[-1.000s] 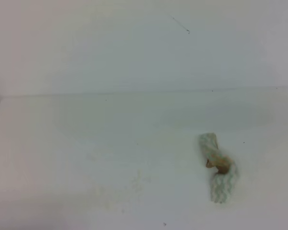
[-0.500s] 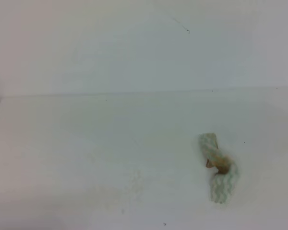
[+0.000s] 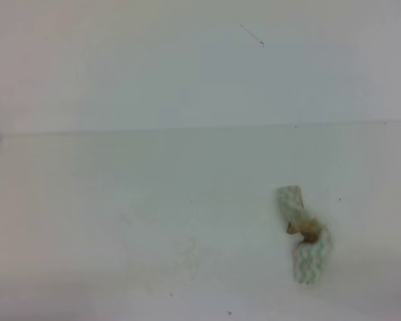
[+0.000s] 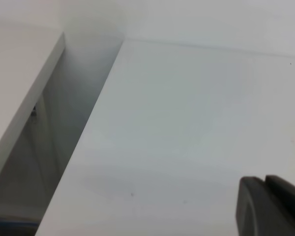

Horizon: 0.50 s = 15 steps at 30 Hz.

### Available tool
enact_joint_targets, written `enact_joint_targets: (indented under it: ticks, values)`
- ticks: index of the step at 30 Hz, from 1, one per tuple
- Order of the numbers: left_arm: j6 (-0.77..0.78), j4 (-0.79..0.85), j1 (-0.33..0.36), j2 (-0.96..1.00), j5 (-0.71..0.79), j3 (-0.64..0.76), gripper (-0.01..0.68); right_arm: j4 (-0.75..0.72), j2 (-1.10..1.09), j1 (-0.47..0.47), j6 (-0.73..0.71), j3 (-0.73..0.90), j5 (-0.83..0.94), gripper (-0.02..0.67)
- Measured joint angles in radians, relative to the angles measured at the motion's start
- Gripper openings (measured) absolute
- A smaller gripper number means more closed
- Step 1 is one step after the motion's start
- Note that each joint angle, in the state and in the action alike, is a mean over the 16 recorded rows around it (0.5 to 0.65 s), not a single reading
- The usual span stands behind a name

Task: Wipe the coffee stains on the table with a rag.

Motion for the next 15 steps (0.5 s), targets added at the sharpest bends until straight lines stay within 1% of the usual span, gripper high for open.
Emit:
enact_joint_targets:
  ticks: [6,15]
  values:
    - [0.0,0.0,0.0,0.0,0.0,0.0,0.001,-0.011,-0.065,-0.068,0.008,0.078,0.04,0.001]
    - [0.0,0.0,0.0,0.0,0.0,0.0,0.001,-0.035,-0.069,-0.079,0.025,0.102,0.062,0.001]
